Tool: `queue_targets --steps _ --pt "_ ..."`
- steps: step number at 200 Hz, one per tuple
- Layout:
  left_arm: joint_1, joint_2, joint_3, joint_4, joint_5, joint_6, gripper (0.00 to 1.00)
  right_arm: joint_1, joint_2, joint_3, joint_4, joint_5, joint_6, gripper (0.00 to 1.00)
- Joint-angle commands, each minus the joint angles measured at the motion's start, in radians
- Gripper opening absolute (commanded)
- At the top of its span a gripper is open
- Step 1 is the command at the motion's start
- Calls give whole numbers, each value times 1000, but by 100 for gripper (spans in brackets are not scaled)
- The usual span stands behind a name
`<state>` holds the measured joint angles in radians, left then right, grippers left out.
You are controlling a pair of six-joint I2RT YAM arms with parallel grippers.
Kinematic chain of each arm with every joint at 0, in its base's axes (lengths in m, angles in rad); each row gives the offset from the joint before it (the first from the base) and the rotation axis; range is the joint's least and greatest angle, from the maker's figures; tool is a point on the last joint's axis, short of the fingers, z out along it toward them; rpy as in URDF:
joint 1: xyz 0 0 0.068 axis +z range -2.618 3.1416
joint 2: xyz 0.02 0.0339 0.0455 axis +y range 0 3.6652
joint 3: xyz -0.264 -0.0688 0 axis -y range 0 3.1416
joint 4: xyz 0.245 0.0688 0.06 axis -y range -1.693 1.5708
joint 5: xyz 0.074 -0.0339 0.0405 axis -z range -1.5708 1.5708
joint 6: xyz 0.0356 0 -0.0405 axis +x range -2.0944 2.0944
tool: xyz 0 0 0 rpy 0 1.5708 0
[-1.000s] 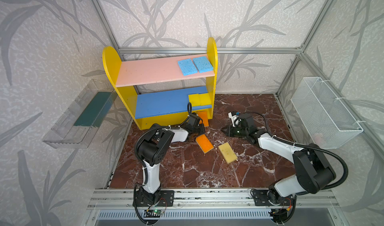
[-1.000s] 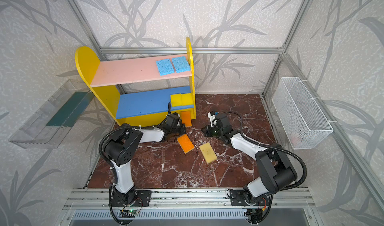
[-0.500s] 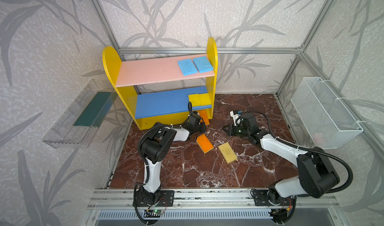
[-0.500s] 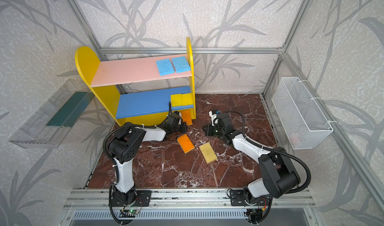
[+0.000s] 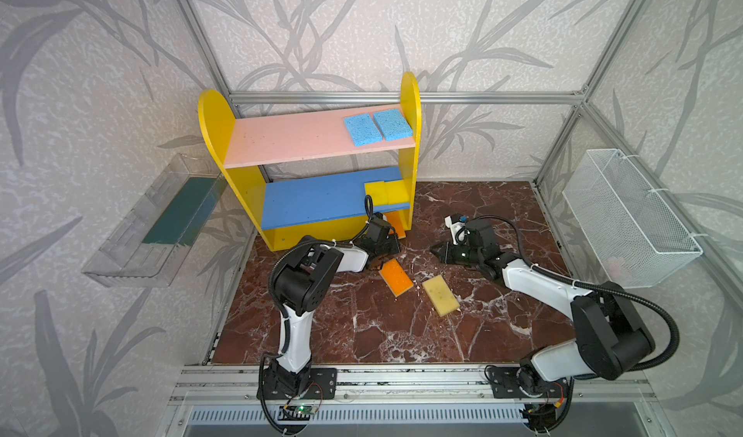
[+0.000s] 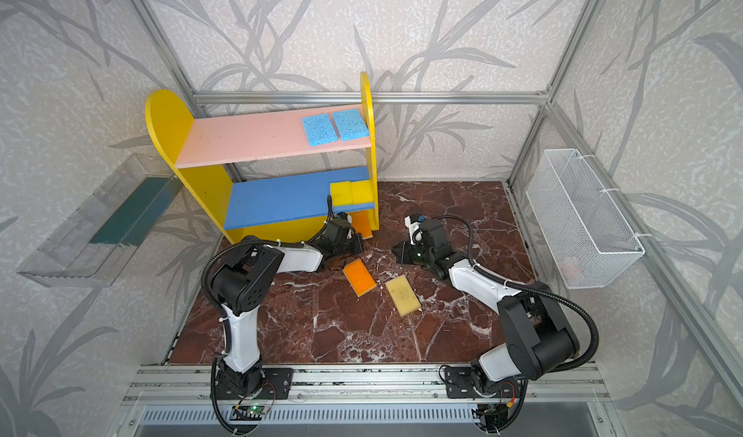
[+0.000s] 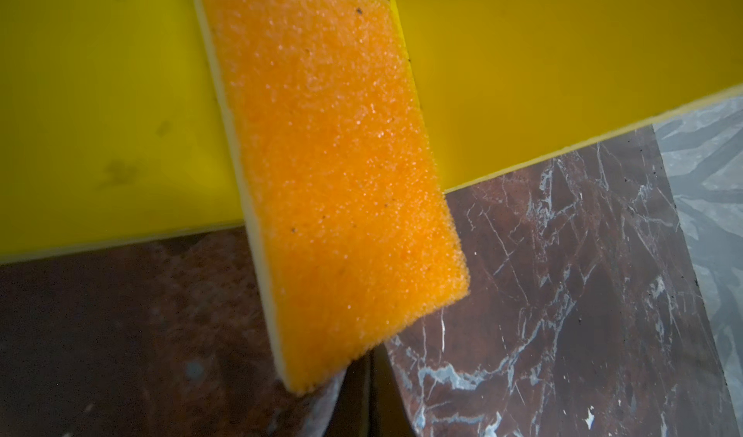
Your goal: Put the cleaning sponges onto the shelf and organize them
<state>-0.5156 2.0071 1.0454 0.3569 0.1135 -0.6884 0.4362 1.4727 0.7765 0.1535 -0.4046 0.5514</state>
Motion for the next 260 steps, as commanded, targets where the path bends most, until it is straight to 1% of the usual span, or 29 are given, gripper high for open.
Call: queue_targets --steps 1,17,62,122,142,191,260 --pt "6 18 41 6 -19 15 0 -4 9 -10 23 -7 -8 0" --pt "9 22 44 23 -34 21 0 -5 11 -10 27 -7 -8 0" --pt "24 26 67 -11 -38 30 0 -6 24 -10 34 -10 -7 0" --pt "38 30 80 -4 -50 36 0 -5 44 1 38 -17 -4 0" --pt "41 25 75 25 -53 41 0 -6 48 3 38 -17 -4 0" --pt "41 24 36 156 -54 51 0 -5 58 8 38 -21 -4 0" --pt "31 37 5 183 -31 16 0 -5 78 9 53 -29 1 0"
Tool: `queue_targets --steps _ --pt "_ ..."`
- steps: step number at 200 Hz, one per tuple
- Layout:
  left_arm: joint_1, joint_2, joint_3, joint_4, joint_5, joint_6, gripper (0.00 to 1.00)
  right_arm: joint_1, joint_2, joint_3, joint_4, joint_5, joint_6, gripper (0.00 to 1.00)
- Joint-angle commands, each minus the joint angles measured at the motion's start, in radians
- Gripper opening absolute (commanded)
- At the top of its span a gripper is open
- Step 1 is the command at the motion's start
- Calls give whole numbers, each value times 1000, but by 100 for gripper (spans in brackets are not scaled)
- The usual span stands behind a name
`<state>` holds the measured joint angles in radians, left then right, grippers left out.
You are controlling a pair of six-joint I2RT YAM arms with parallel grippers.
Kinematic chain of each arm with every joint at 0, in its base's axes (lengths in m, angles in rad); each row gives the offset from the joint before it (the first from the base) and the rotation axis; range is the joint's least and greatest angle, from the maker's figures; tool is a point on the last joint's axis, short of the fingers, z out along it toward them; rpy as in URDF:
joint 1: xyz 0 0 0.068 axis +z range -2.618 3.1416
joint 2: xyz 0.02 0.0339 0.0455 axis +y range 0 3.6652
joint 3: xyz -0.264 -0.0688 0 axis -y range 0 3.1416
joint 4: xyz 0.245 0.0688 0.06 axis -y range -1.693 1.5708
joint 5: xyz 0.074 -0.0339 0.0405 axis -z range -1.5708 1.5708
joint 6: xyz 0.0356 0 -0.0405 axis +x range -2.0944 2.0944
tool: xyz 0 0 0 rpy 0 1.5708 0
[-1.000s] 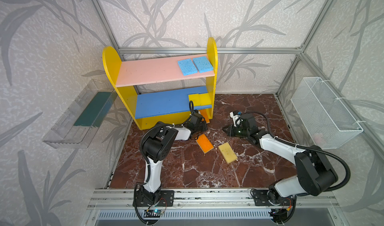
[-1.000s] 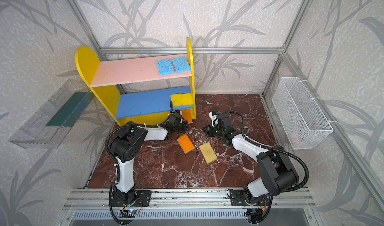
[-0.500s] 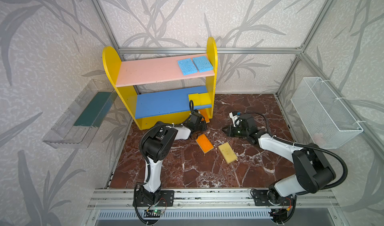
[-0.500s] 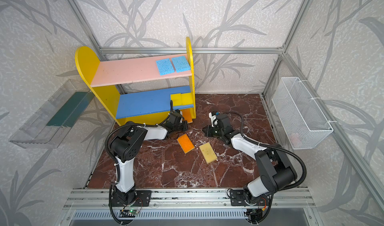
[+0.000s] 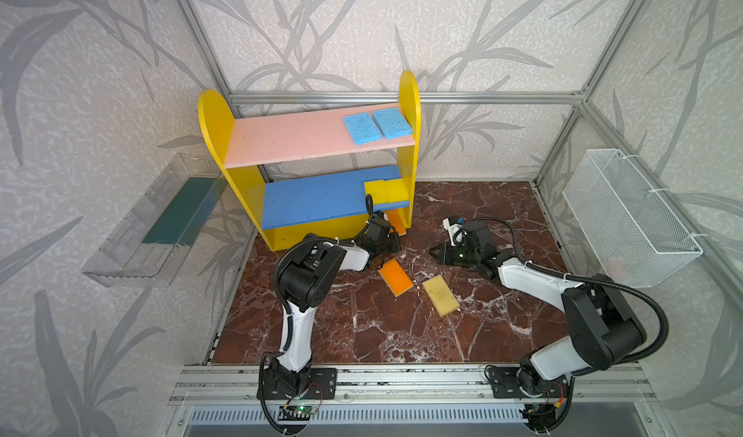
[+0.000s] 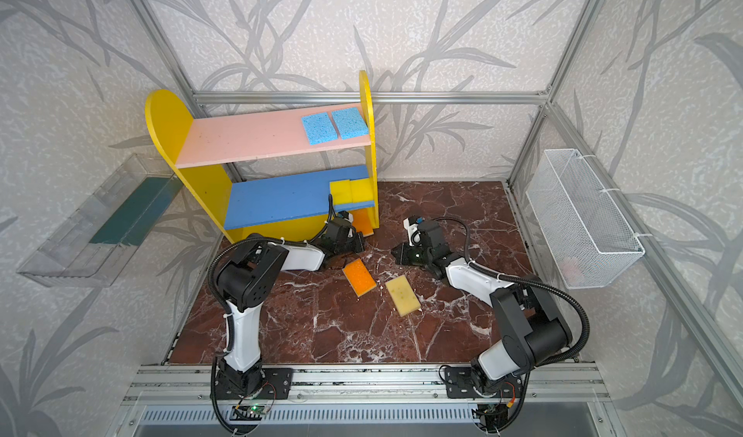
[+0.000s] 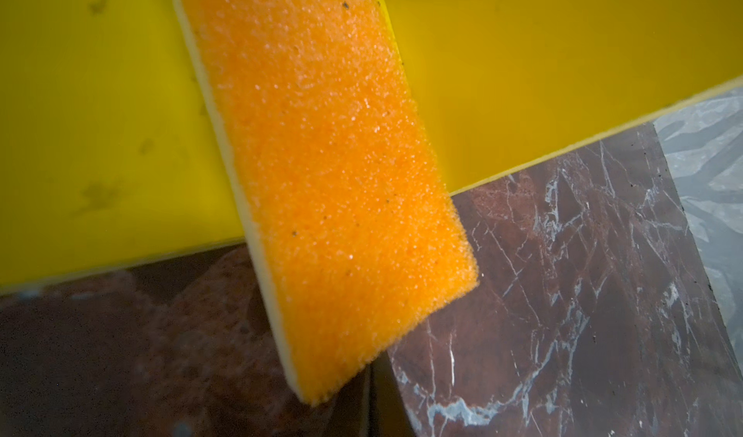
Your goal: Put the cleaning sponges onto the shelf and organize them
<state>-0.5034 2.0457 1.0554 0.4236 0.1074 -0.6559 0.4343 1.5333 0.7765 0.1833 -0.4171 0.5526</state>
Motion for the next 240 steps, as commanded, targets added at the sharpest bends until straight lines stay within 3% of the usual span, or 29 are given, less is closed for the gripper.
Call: queue_targets --steps 1,112,124,160,183,206,240 --pt "19 -1 -6 116 -25 -16 0 -3 17 9 24 -17 0 0" --pt "-17 -56 -160 207 -43 -44 0 1 106 6 130 -63 76 0" --pt "-19 -66 -174 216 -46 -44 7 7 118 7 149 -65 76 0" --pt "-36 -126 -233 228 -61 -34 41 41 199 16 244 -67 173 0" --pt "-61 -201 -311 225 -101 -39 65 56 270 -21 450 -52 298 0" --pt "-74 -309 -407 221 -140 -43 71 71 396 -7 683 -51 430 0" --pt "-78 -495 -510 121 -167 -53 72 76 597 74 925 -65 597 0"
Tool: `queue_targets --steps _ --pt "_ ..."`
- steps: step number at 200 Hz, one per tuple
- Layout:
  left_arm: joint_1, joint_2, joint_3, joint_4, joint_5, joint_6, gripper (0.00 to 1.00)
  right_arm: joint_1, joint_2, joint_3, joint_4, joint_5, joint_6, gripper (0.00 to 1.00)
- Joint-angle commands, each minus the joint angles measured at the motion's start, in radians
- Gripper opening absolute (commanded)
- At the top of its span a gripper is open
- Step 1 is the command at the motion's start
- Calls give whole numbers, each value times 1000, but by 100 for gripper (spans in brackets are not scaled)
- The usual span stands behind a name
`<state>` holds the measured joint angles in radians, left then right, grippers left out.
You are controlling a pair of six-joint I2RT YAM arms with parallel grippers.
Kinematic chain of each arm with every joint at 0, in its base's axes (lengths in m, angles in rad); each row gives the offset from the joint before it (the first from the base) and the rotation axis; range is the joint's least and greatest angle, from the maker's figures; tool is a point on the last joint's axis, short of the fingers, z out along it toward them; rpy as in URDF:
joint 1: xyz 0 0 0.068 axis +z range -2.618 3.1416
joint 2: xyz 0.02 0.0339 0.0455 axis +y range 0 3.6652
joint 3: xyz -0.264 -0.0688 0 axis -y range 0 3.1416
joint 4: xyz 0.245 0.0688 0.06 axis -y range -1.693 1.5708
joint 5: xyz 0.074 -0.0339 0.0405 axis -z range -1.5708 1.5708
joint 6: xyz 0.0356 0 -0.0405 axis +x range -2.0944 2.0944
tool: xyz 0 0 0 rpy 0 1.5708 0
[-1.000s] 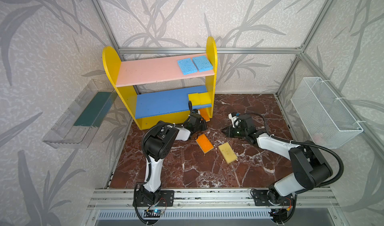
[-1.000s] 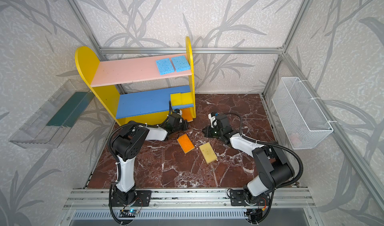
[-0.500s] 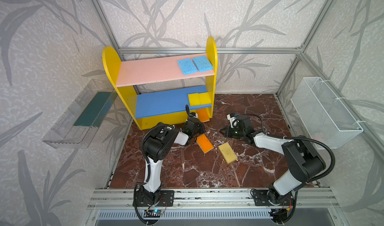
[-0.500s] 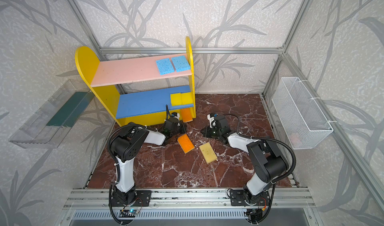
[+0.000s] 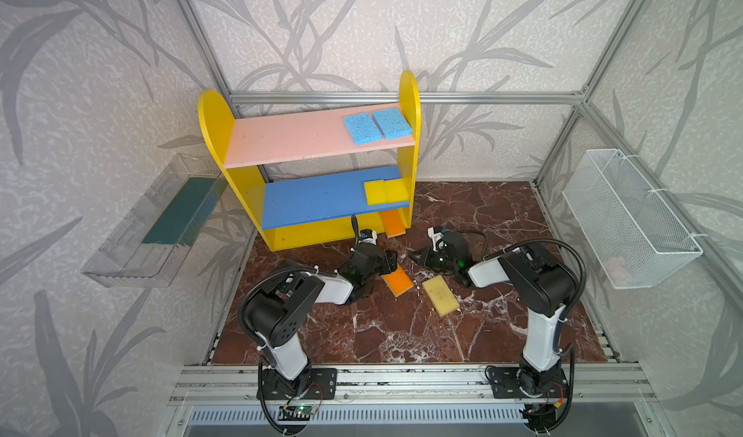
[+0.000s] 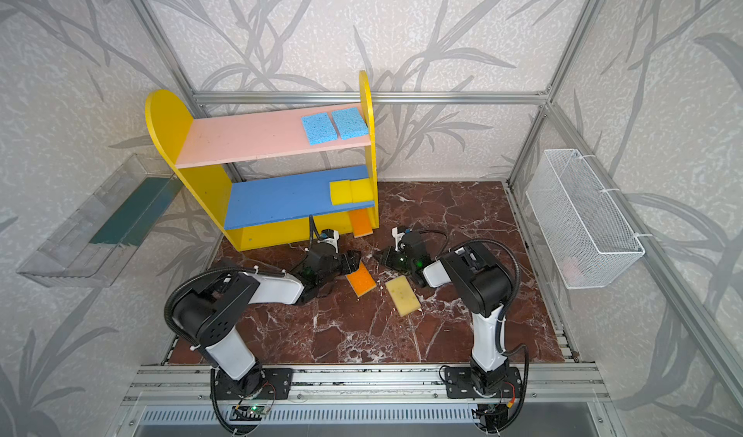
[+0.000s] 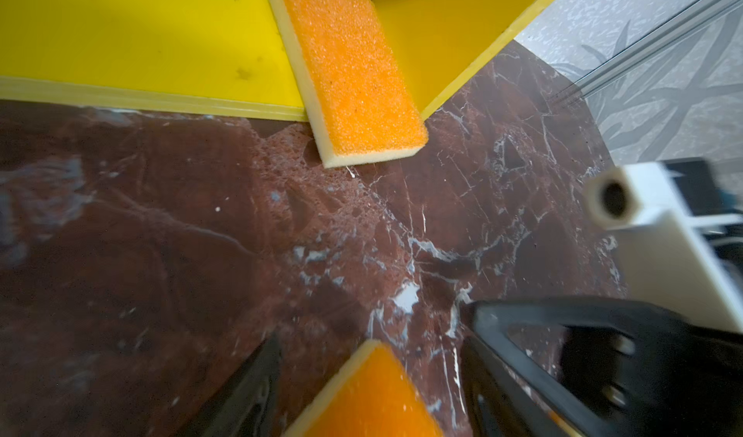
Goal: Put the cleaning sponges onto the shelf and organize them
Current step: 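Withdraw the left gripper while the right gripper moves toward the second orange sponge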
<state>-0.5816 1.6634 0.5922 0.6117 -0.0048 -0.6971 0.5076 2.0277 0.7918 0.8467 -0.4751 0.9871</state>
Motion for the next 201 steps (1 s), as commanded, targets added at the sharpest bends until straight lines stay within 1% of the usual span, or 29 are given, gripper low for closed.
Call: queue_targets --steps 1,18,34,59,77,151,201 --pt "-1 -121 -49 -71 -57 -12 72 2 109 62 266 -7 165 0" --pt "-12 -233 -98 -164 -105 -18 72 4 168 102 305 -1 191 0" --pt "-17 -332 -143 -248 -143 -19 72 6 188 136 274 7 183 0" --pt "-18 -451 -179 -352 -158 -12 74 9 213 180 236 16 176 0" --pt "-17 -507 -197 -384 -153 -12 74 9 221 195 220 28 174 0" --pt "-17 -584 -245 -401 -139 -27 74 23 241 284 109 67 146 0" --pt "-17 -611 -266 -409 -127 -34 74 24 285 337 105 93 164 0"
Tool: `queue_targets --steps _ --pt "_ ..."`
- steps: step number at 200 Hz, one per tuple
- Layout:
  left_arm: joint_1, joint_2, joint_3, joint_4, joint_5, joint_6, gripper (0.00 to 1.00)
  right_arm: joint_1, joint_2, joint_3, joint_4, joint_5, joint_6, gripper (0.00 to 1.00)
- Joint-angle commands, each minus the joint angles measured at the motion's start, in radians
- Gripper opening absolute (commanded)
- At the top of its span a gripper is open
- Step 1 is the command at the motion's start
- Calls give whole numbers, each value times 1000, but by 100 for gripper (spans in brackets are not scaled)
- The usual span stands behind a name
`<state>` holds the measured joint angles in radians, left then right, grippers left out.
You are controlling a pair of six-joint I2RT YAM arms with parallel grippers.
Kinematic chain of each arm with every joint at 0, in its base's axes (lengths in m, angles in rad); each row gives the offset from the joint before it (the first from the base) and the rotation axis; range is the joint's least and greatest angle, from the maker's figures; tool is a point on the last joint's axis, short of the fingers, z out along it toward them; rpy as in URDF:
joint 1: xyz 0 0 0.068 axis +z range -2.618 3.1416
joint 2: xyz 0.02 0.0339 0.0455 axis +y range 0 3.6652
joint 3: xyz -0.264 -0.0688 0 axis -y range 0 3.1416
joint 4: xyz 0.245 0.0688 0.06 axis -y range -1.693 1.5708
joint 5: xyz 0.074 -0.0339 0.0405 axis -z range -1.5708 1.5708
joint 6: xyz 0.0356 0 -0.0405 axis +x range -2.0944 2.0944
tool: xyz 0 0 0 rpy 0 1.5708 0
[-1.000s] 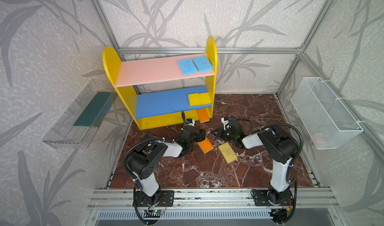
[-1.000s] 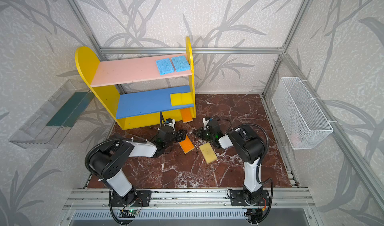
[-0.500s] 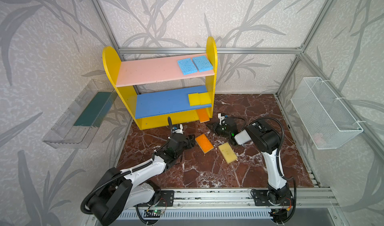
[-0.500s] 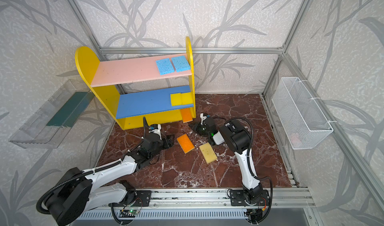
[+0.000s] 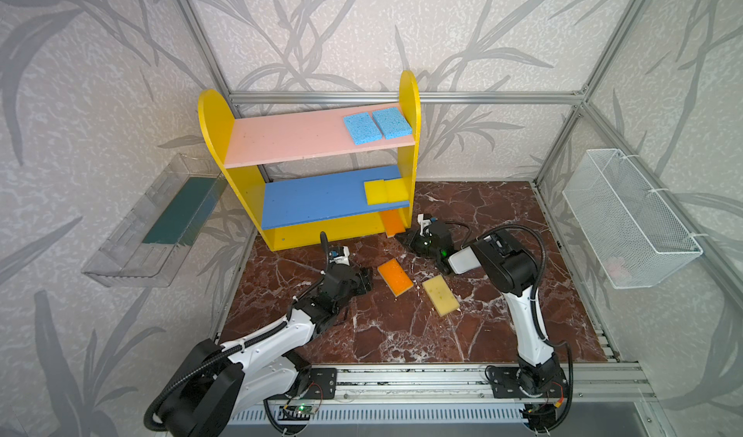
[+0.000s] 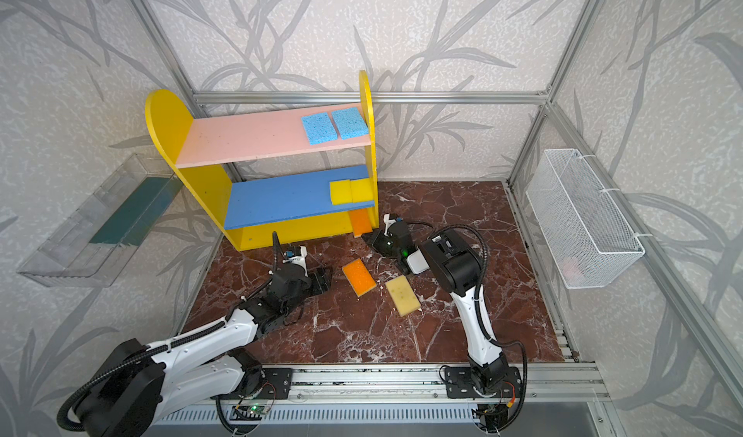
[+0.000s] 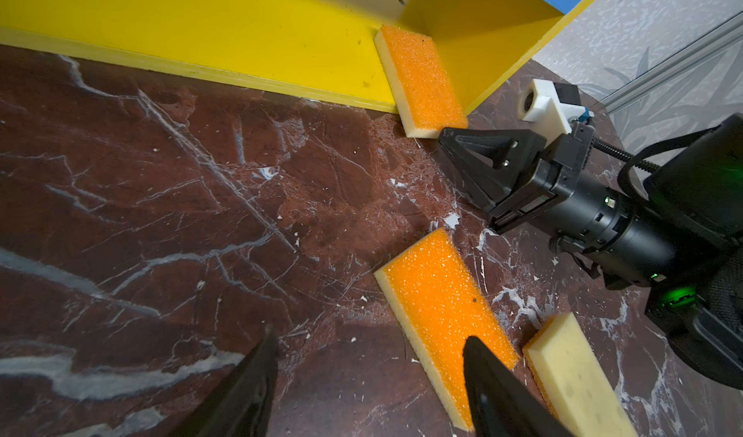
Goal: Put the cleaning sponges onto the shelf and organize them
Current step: 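Withdraw the left gripper while the right gripper moves toward the second orange sponge, then grasp the second orange sponge on the table with the right gripper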
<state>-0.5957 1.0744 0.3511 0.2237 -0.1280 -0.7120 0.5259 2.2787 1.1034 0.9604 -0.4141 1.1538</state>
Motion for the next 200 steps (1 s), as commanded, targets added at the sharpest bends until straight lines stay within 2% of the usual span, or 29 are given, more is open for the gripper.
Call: queue_targets --steps 1,92,152,168,200 --pt "-4 -22 -26 -21 -4 -19 74 6 34 25 -9 34 -3 0" --pt "-2 -101 -55 -77 -28 -16 74 5 70 113 -73 64 -25 0" --pt "0 -82 -32 -112 24 -23 77 5 53 158 -131 50 -89 0" --pt "1 -68 -14 -128 48 -22 77 5 25 138 -135 38 -116 8" --pt "1 -63 -3 -119 53 -25 79 6 -91 47 -172 13 -208 41"
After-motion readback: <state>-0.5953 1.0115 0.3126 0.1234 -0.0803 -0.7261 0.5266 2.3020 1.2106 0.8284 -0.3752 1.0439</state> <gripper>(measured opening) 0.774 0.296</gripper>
